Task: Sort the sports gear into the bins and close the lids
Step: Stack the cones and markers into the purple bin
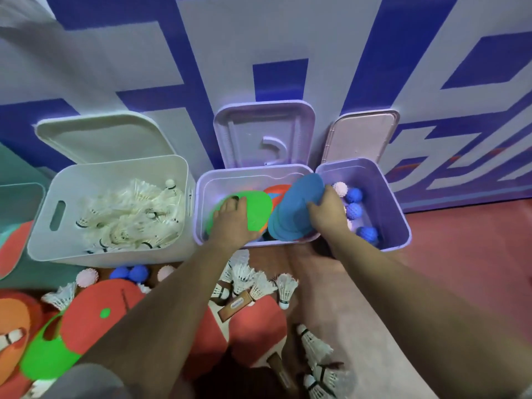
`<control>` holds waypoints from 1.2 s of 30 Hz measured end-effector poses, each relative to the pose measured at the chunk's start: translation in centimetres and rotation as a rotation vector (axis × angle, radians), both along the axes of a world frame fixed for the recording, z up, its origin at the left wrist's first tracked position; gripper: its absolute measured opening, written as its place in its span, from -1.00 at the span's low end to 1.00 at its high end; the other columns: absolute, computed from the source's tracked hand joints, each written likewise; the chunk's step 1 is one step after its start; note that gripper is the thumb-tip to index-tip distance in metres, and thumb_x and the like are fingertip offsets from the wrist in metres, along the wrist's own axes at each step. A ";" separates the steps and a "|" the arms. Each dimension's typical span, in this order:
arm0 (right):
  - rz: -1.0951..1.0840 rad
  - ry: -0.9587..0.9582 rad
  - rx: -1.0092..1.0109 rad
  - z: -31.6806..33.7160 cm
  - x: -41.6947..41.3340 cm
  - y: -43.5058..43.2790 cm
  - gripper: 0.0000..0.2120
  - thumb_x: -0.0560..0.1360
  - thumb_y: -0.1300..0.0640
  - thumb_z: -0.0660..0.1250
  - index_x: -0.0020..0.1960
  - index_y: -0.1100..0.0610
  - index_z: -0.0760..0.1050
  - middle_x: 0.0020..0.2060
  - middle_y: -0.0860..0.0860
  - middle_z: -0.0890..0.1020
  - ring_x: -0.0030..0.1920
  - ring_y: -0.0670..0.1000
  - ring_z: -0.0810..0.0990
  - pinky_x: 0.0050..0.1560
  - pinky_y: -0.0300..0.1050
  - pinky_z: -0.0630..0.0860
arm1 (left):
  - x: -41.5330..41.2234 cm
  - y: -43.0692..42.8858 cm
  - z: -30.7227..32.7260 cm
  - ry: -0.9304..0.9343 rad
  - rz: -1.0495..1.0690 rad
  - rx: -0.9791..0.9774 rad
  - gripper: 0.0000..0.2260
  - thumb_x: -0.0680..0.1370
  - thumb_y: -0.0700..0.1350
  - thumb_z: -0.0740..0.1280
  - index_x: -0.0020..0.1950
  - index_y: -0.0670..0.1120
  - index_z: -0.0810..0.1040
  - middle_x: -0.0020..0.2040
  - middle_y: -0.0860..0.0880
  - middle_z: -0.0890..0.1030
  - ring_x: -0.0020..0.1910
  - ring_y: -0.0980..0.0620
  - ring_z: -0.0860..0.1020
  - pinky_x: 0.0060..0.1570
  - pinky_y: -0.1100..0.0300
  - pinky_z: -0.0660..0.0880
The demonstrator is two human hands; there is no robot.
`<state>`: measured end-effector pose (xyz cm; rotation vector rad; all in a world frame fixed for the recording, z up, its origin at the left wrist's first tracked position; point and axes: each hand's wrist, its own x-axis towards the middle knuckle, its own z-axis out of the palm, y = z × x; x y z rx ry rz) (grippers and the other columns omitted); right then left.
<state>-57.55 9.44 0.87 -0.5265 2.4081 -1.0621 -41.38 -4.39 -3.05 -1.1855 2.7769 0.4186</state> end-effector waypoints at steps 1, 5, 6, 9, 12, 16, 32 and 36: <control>0.032 0.058 0.046 -0.1 -0.1 -0.1 -0.72 0.52 0.25 0.24 0.22 0.23 0.39 0.03 0.23 0.60 0.04 0.27 0.58 -0.07 0.04 0.45 | -0.3 0.0 -0.5 -0.021 -0.006 -0.034 -0.14 0.36 0.32 0.42 0.47 -0.12 0.24 0.41 -0.19 0.35 0.39 -0.18 0.32 0.30 -0.03 0.29; 0.120 0.185 0.148 -0.2 0.1 -0.4 -0.69 0.55 0.25 0.20 0.29 0.22 0.33 0.02 0.23 0.60 0.01 0.30 0.57 -0.20 -0.04 0.27 | -0.7 -0.1 -1.6 -0.112 -0.042 -0.113 -0.15 0.38 0.32 0.38 0.50 -0.12 0.20 0.41 -0.18 0.35 0.37 -0.19 0.30 0.30 -0.03 0.25; 0.118 0.164 0.129 -0.4 -0.1 -0.6 -0.70 0.55 0.24 0.21 0.27 0.22 0.33 0.03 0.24 0.60 0.02 0.30 0.57 -0.20 -0.04 0.27 | -0.8 -0.2 -1.9 -0.143 -0.062 -0.112 -0.13 0.37 0.30 0.39 0.51 -0.12 0.17 0.41 -0.17 0.35 0.38 -0.18 0.29 0.30 -0.03 0.24; 0.101 0.098 0.126 -0.9 -0.8 -0.6 -0.71 0.57 0.17 0.25 0.24 0.24 0.34 0.06 0.24 0.60 0.04 0.29 0.57 -0.16 -0.03 0.30 | -1.2 -0.6 -2.5 -0.197 -0.101 -0.080 -0.01 0.34 0.31 0.42 0.57 -0.11 0.04 0.39 -0.15 0.34 0.41 -0.15 0.27 0.30 -0.04 0.22; 0.092 0.092 0.082 -1.1 -1.1 -0.3 -0.74 0.55 0.20 0.26 0.22 0.23 0.37 0.03 0.23 0.60 0.03 0.28 0.57 -0.11 -0.01 0.37 | -1.6 -0.9 -2.6 -0.246 -0.114 -0.085 0.03 0.31 0.32 0.43 0.57 -0.11 0.02 0.35 -0.18 0.38 0.34 -0.18 0.32 0.25 -0.07 0.23; 0.073 0.142 0.013 -1.0 -0.6 -0.1 -0.70 0.53 0.25 0.19 0.26 0.16 0.34 -0.08 0.21 0.59 -0.09 0.29 0.56 -0.20 0.01 0.38 | -0.7 -1.1 -2.6 -0.161 -0.006 -0.071 0.02 0.23 0.28 0.46 0.54 -0.10 0.09 0.32 -0.17 0.42 0.29 -0.20 0.35 0.23 -0.07 0.25; -0.008 -0.276 -0.196 -1.8 -1.3 -3.1 -0.62 0.53 0.28 0.33 0.33 0.17 0.40 0.11 0.03 0.54 0.11 0.07 0.52 0.09 -0.12 0.44 | 1.5 -1.7 -2.0 0.126 0.159 0.022 -0.01 0.25 0.23 0.53 0.53 -0.08 0.15 0.37 -0.16 0.40 0.31 -0.22 0.34 0.29 -0.08 0.25; 0.038 -0.213 -0.012 -3.0 -0.8 -2.9 -0.63 0.51 0.30 0.30 0.30 0.24 0.37 0.15 0.16 0.57 0.14 0.17 0.54 -0.01 -0.14 0.38 | 1.9 -1.8 -1.9 0.157 0.189 0.031 -0.02 0.24 0.20 0.54 0.53 -0.09 0.17 0.36 -0.18 0.41 0.31 -0.25 0.35 0.31 -0.09 0.25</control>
